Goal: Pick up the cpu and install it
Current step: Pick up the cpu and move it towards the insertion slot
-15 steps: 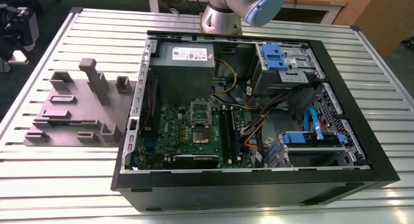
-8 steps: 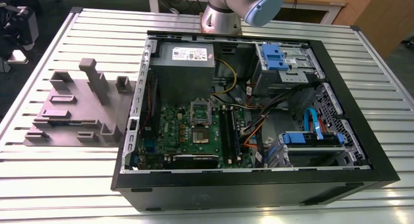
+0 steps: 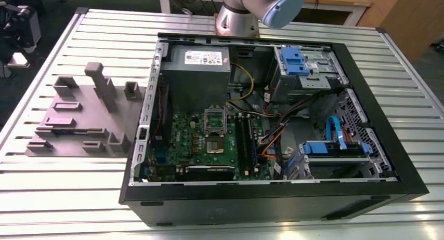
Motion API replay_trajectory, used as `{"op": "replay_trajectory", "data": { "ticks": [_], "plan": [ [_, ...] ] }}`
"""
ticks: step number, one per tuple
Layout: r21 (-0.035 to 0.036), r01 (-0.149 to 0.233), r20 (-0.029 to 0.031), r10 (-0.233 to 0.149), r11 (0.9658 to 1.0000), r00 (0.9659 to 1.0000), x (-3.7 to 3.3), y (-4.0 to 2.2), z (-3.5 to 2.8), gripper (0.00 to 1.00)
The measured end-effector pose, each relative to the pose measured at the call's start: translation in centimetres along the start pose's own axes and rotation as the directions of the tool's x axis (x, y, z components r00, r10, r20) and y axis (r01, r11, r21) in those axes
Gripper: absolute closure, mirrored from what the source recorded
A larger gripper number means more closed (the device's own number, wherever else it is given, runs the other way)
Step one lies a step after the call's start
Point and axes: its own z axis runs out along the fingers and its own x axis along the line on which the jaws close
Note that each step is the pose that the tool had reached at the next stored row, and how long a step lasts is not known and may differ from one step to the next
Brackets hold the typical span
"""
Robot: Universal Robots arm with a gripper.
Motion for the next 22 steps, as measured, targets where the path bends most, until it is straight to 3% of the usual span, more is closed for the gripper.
{"op": "replay_trajectory", "data": {
  "ticks": [22],
  "plan": [
    [0.0, 0.0, 0.0, 0.0, 1.0, 1.0, 0.0, 0.02, -0.47, 0.53]
  ]
}}
